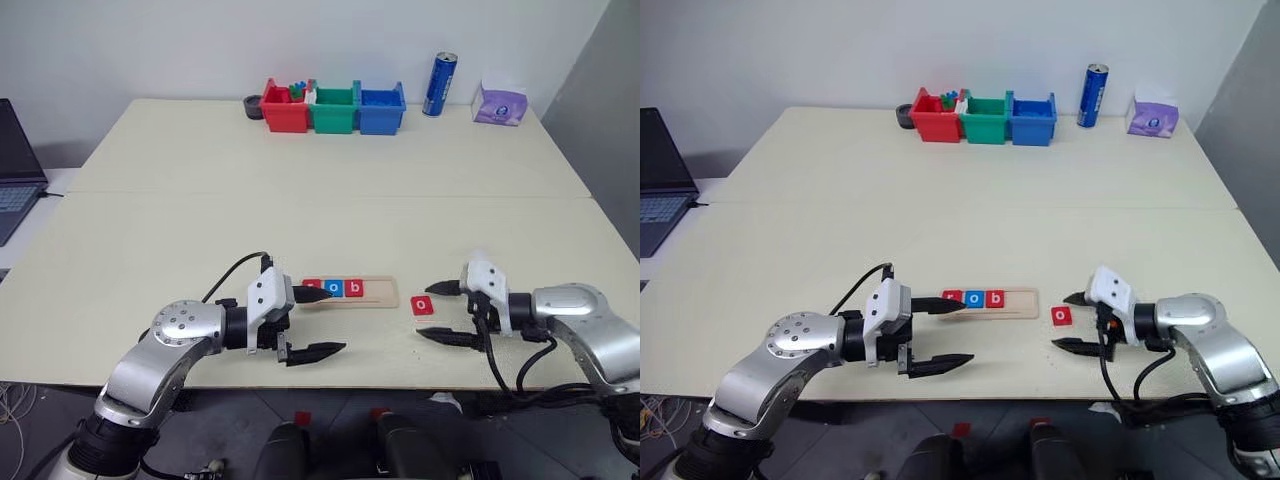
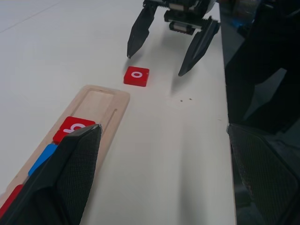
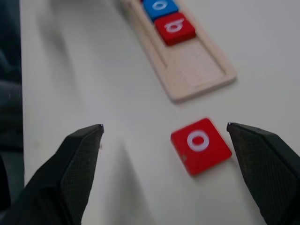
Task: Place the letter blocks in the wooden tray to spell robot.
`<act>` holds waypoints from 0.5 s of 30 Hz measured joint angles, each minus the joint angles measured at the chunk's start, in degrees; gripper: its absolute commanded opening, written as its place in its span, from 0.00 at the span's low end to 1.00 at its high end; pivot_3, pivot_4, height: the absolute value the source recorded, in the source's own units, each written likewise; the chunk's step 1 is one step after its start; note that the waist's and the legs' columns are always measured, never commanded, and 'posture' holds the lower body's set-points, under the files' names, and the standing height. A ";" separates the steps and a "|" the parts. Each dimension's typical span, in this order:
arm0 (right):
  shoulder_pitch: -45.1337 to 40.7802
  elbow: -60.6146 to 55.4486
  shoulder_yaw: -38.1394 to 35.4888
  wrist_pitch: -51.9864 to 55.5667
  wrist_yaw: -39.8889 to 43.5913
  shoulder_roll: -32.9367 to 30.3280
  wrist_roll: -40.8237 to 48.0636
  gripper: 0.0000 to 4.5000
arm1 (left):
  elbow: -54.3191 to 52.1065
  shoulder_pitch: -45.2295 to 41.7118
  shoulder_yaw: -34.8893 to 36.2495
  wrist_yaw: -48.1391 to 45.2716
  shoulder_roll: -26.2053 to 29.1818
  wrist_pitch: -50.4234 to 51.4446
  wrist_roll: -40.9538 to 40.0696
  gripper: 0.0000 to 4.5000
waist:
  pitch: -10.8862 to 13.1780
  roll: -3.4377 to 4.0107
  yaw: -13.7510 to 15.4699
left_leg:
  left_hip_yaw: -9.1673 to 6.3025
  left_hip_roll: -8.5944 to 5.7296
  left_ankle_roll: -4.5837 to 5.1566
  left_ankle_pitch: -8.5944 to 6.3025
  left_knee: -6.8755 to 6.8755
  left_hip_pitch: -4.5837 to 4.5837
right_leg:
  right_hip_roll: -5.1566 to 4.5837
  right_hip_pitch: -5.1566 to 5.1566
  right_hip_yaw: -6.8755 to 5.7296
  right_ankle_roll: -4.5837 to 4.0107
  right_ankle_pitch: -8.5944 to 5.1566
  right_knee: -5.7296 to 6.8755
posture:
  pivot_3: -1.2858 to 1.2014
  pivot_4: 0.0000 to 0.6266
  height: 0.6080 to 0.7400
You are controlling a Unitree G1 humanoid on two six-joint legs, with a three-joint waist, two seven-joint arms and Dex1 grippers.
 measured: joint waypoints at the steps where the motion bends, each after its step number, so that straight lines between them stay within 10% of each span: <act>1: -1.50 3.34 0.73 -2.79 1.43 0.14 -0.63 0.99 | 0.01 -0.07 -0.01 -0.18 0.18 -0.18 0.01 1.00 | 0.00 -0.01 -0.15 | 0.02 0.00 0.00 0.00 0.01 0.05 | 0.00 0.01 0.03 0.00 0.02 0.04 | 0.52 0.24 1.00; 15: -11.39 17.54 3.50 -7.25 6.86 5.25 -2.63 0.99 | 1.27 -0.76 -0.36 -1.03 0.94 -2.98 1.42 1.00 | 0.01 0.00 0.29 | -0.06 0.04 -0.01 0.00 -0.03 0.17 | -0.02 0.10 -0.02 -0.14 0.05 0.10 | 0.52 0.24 1.00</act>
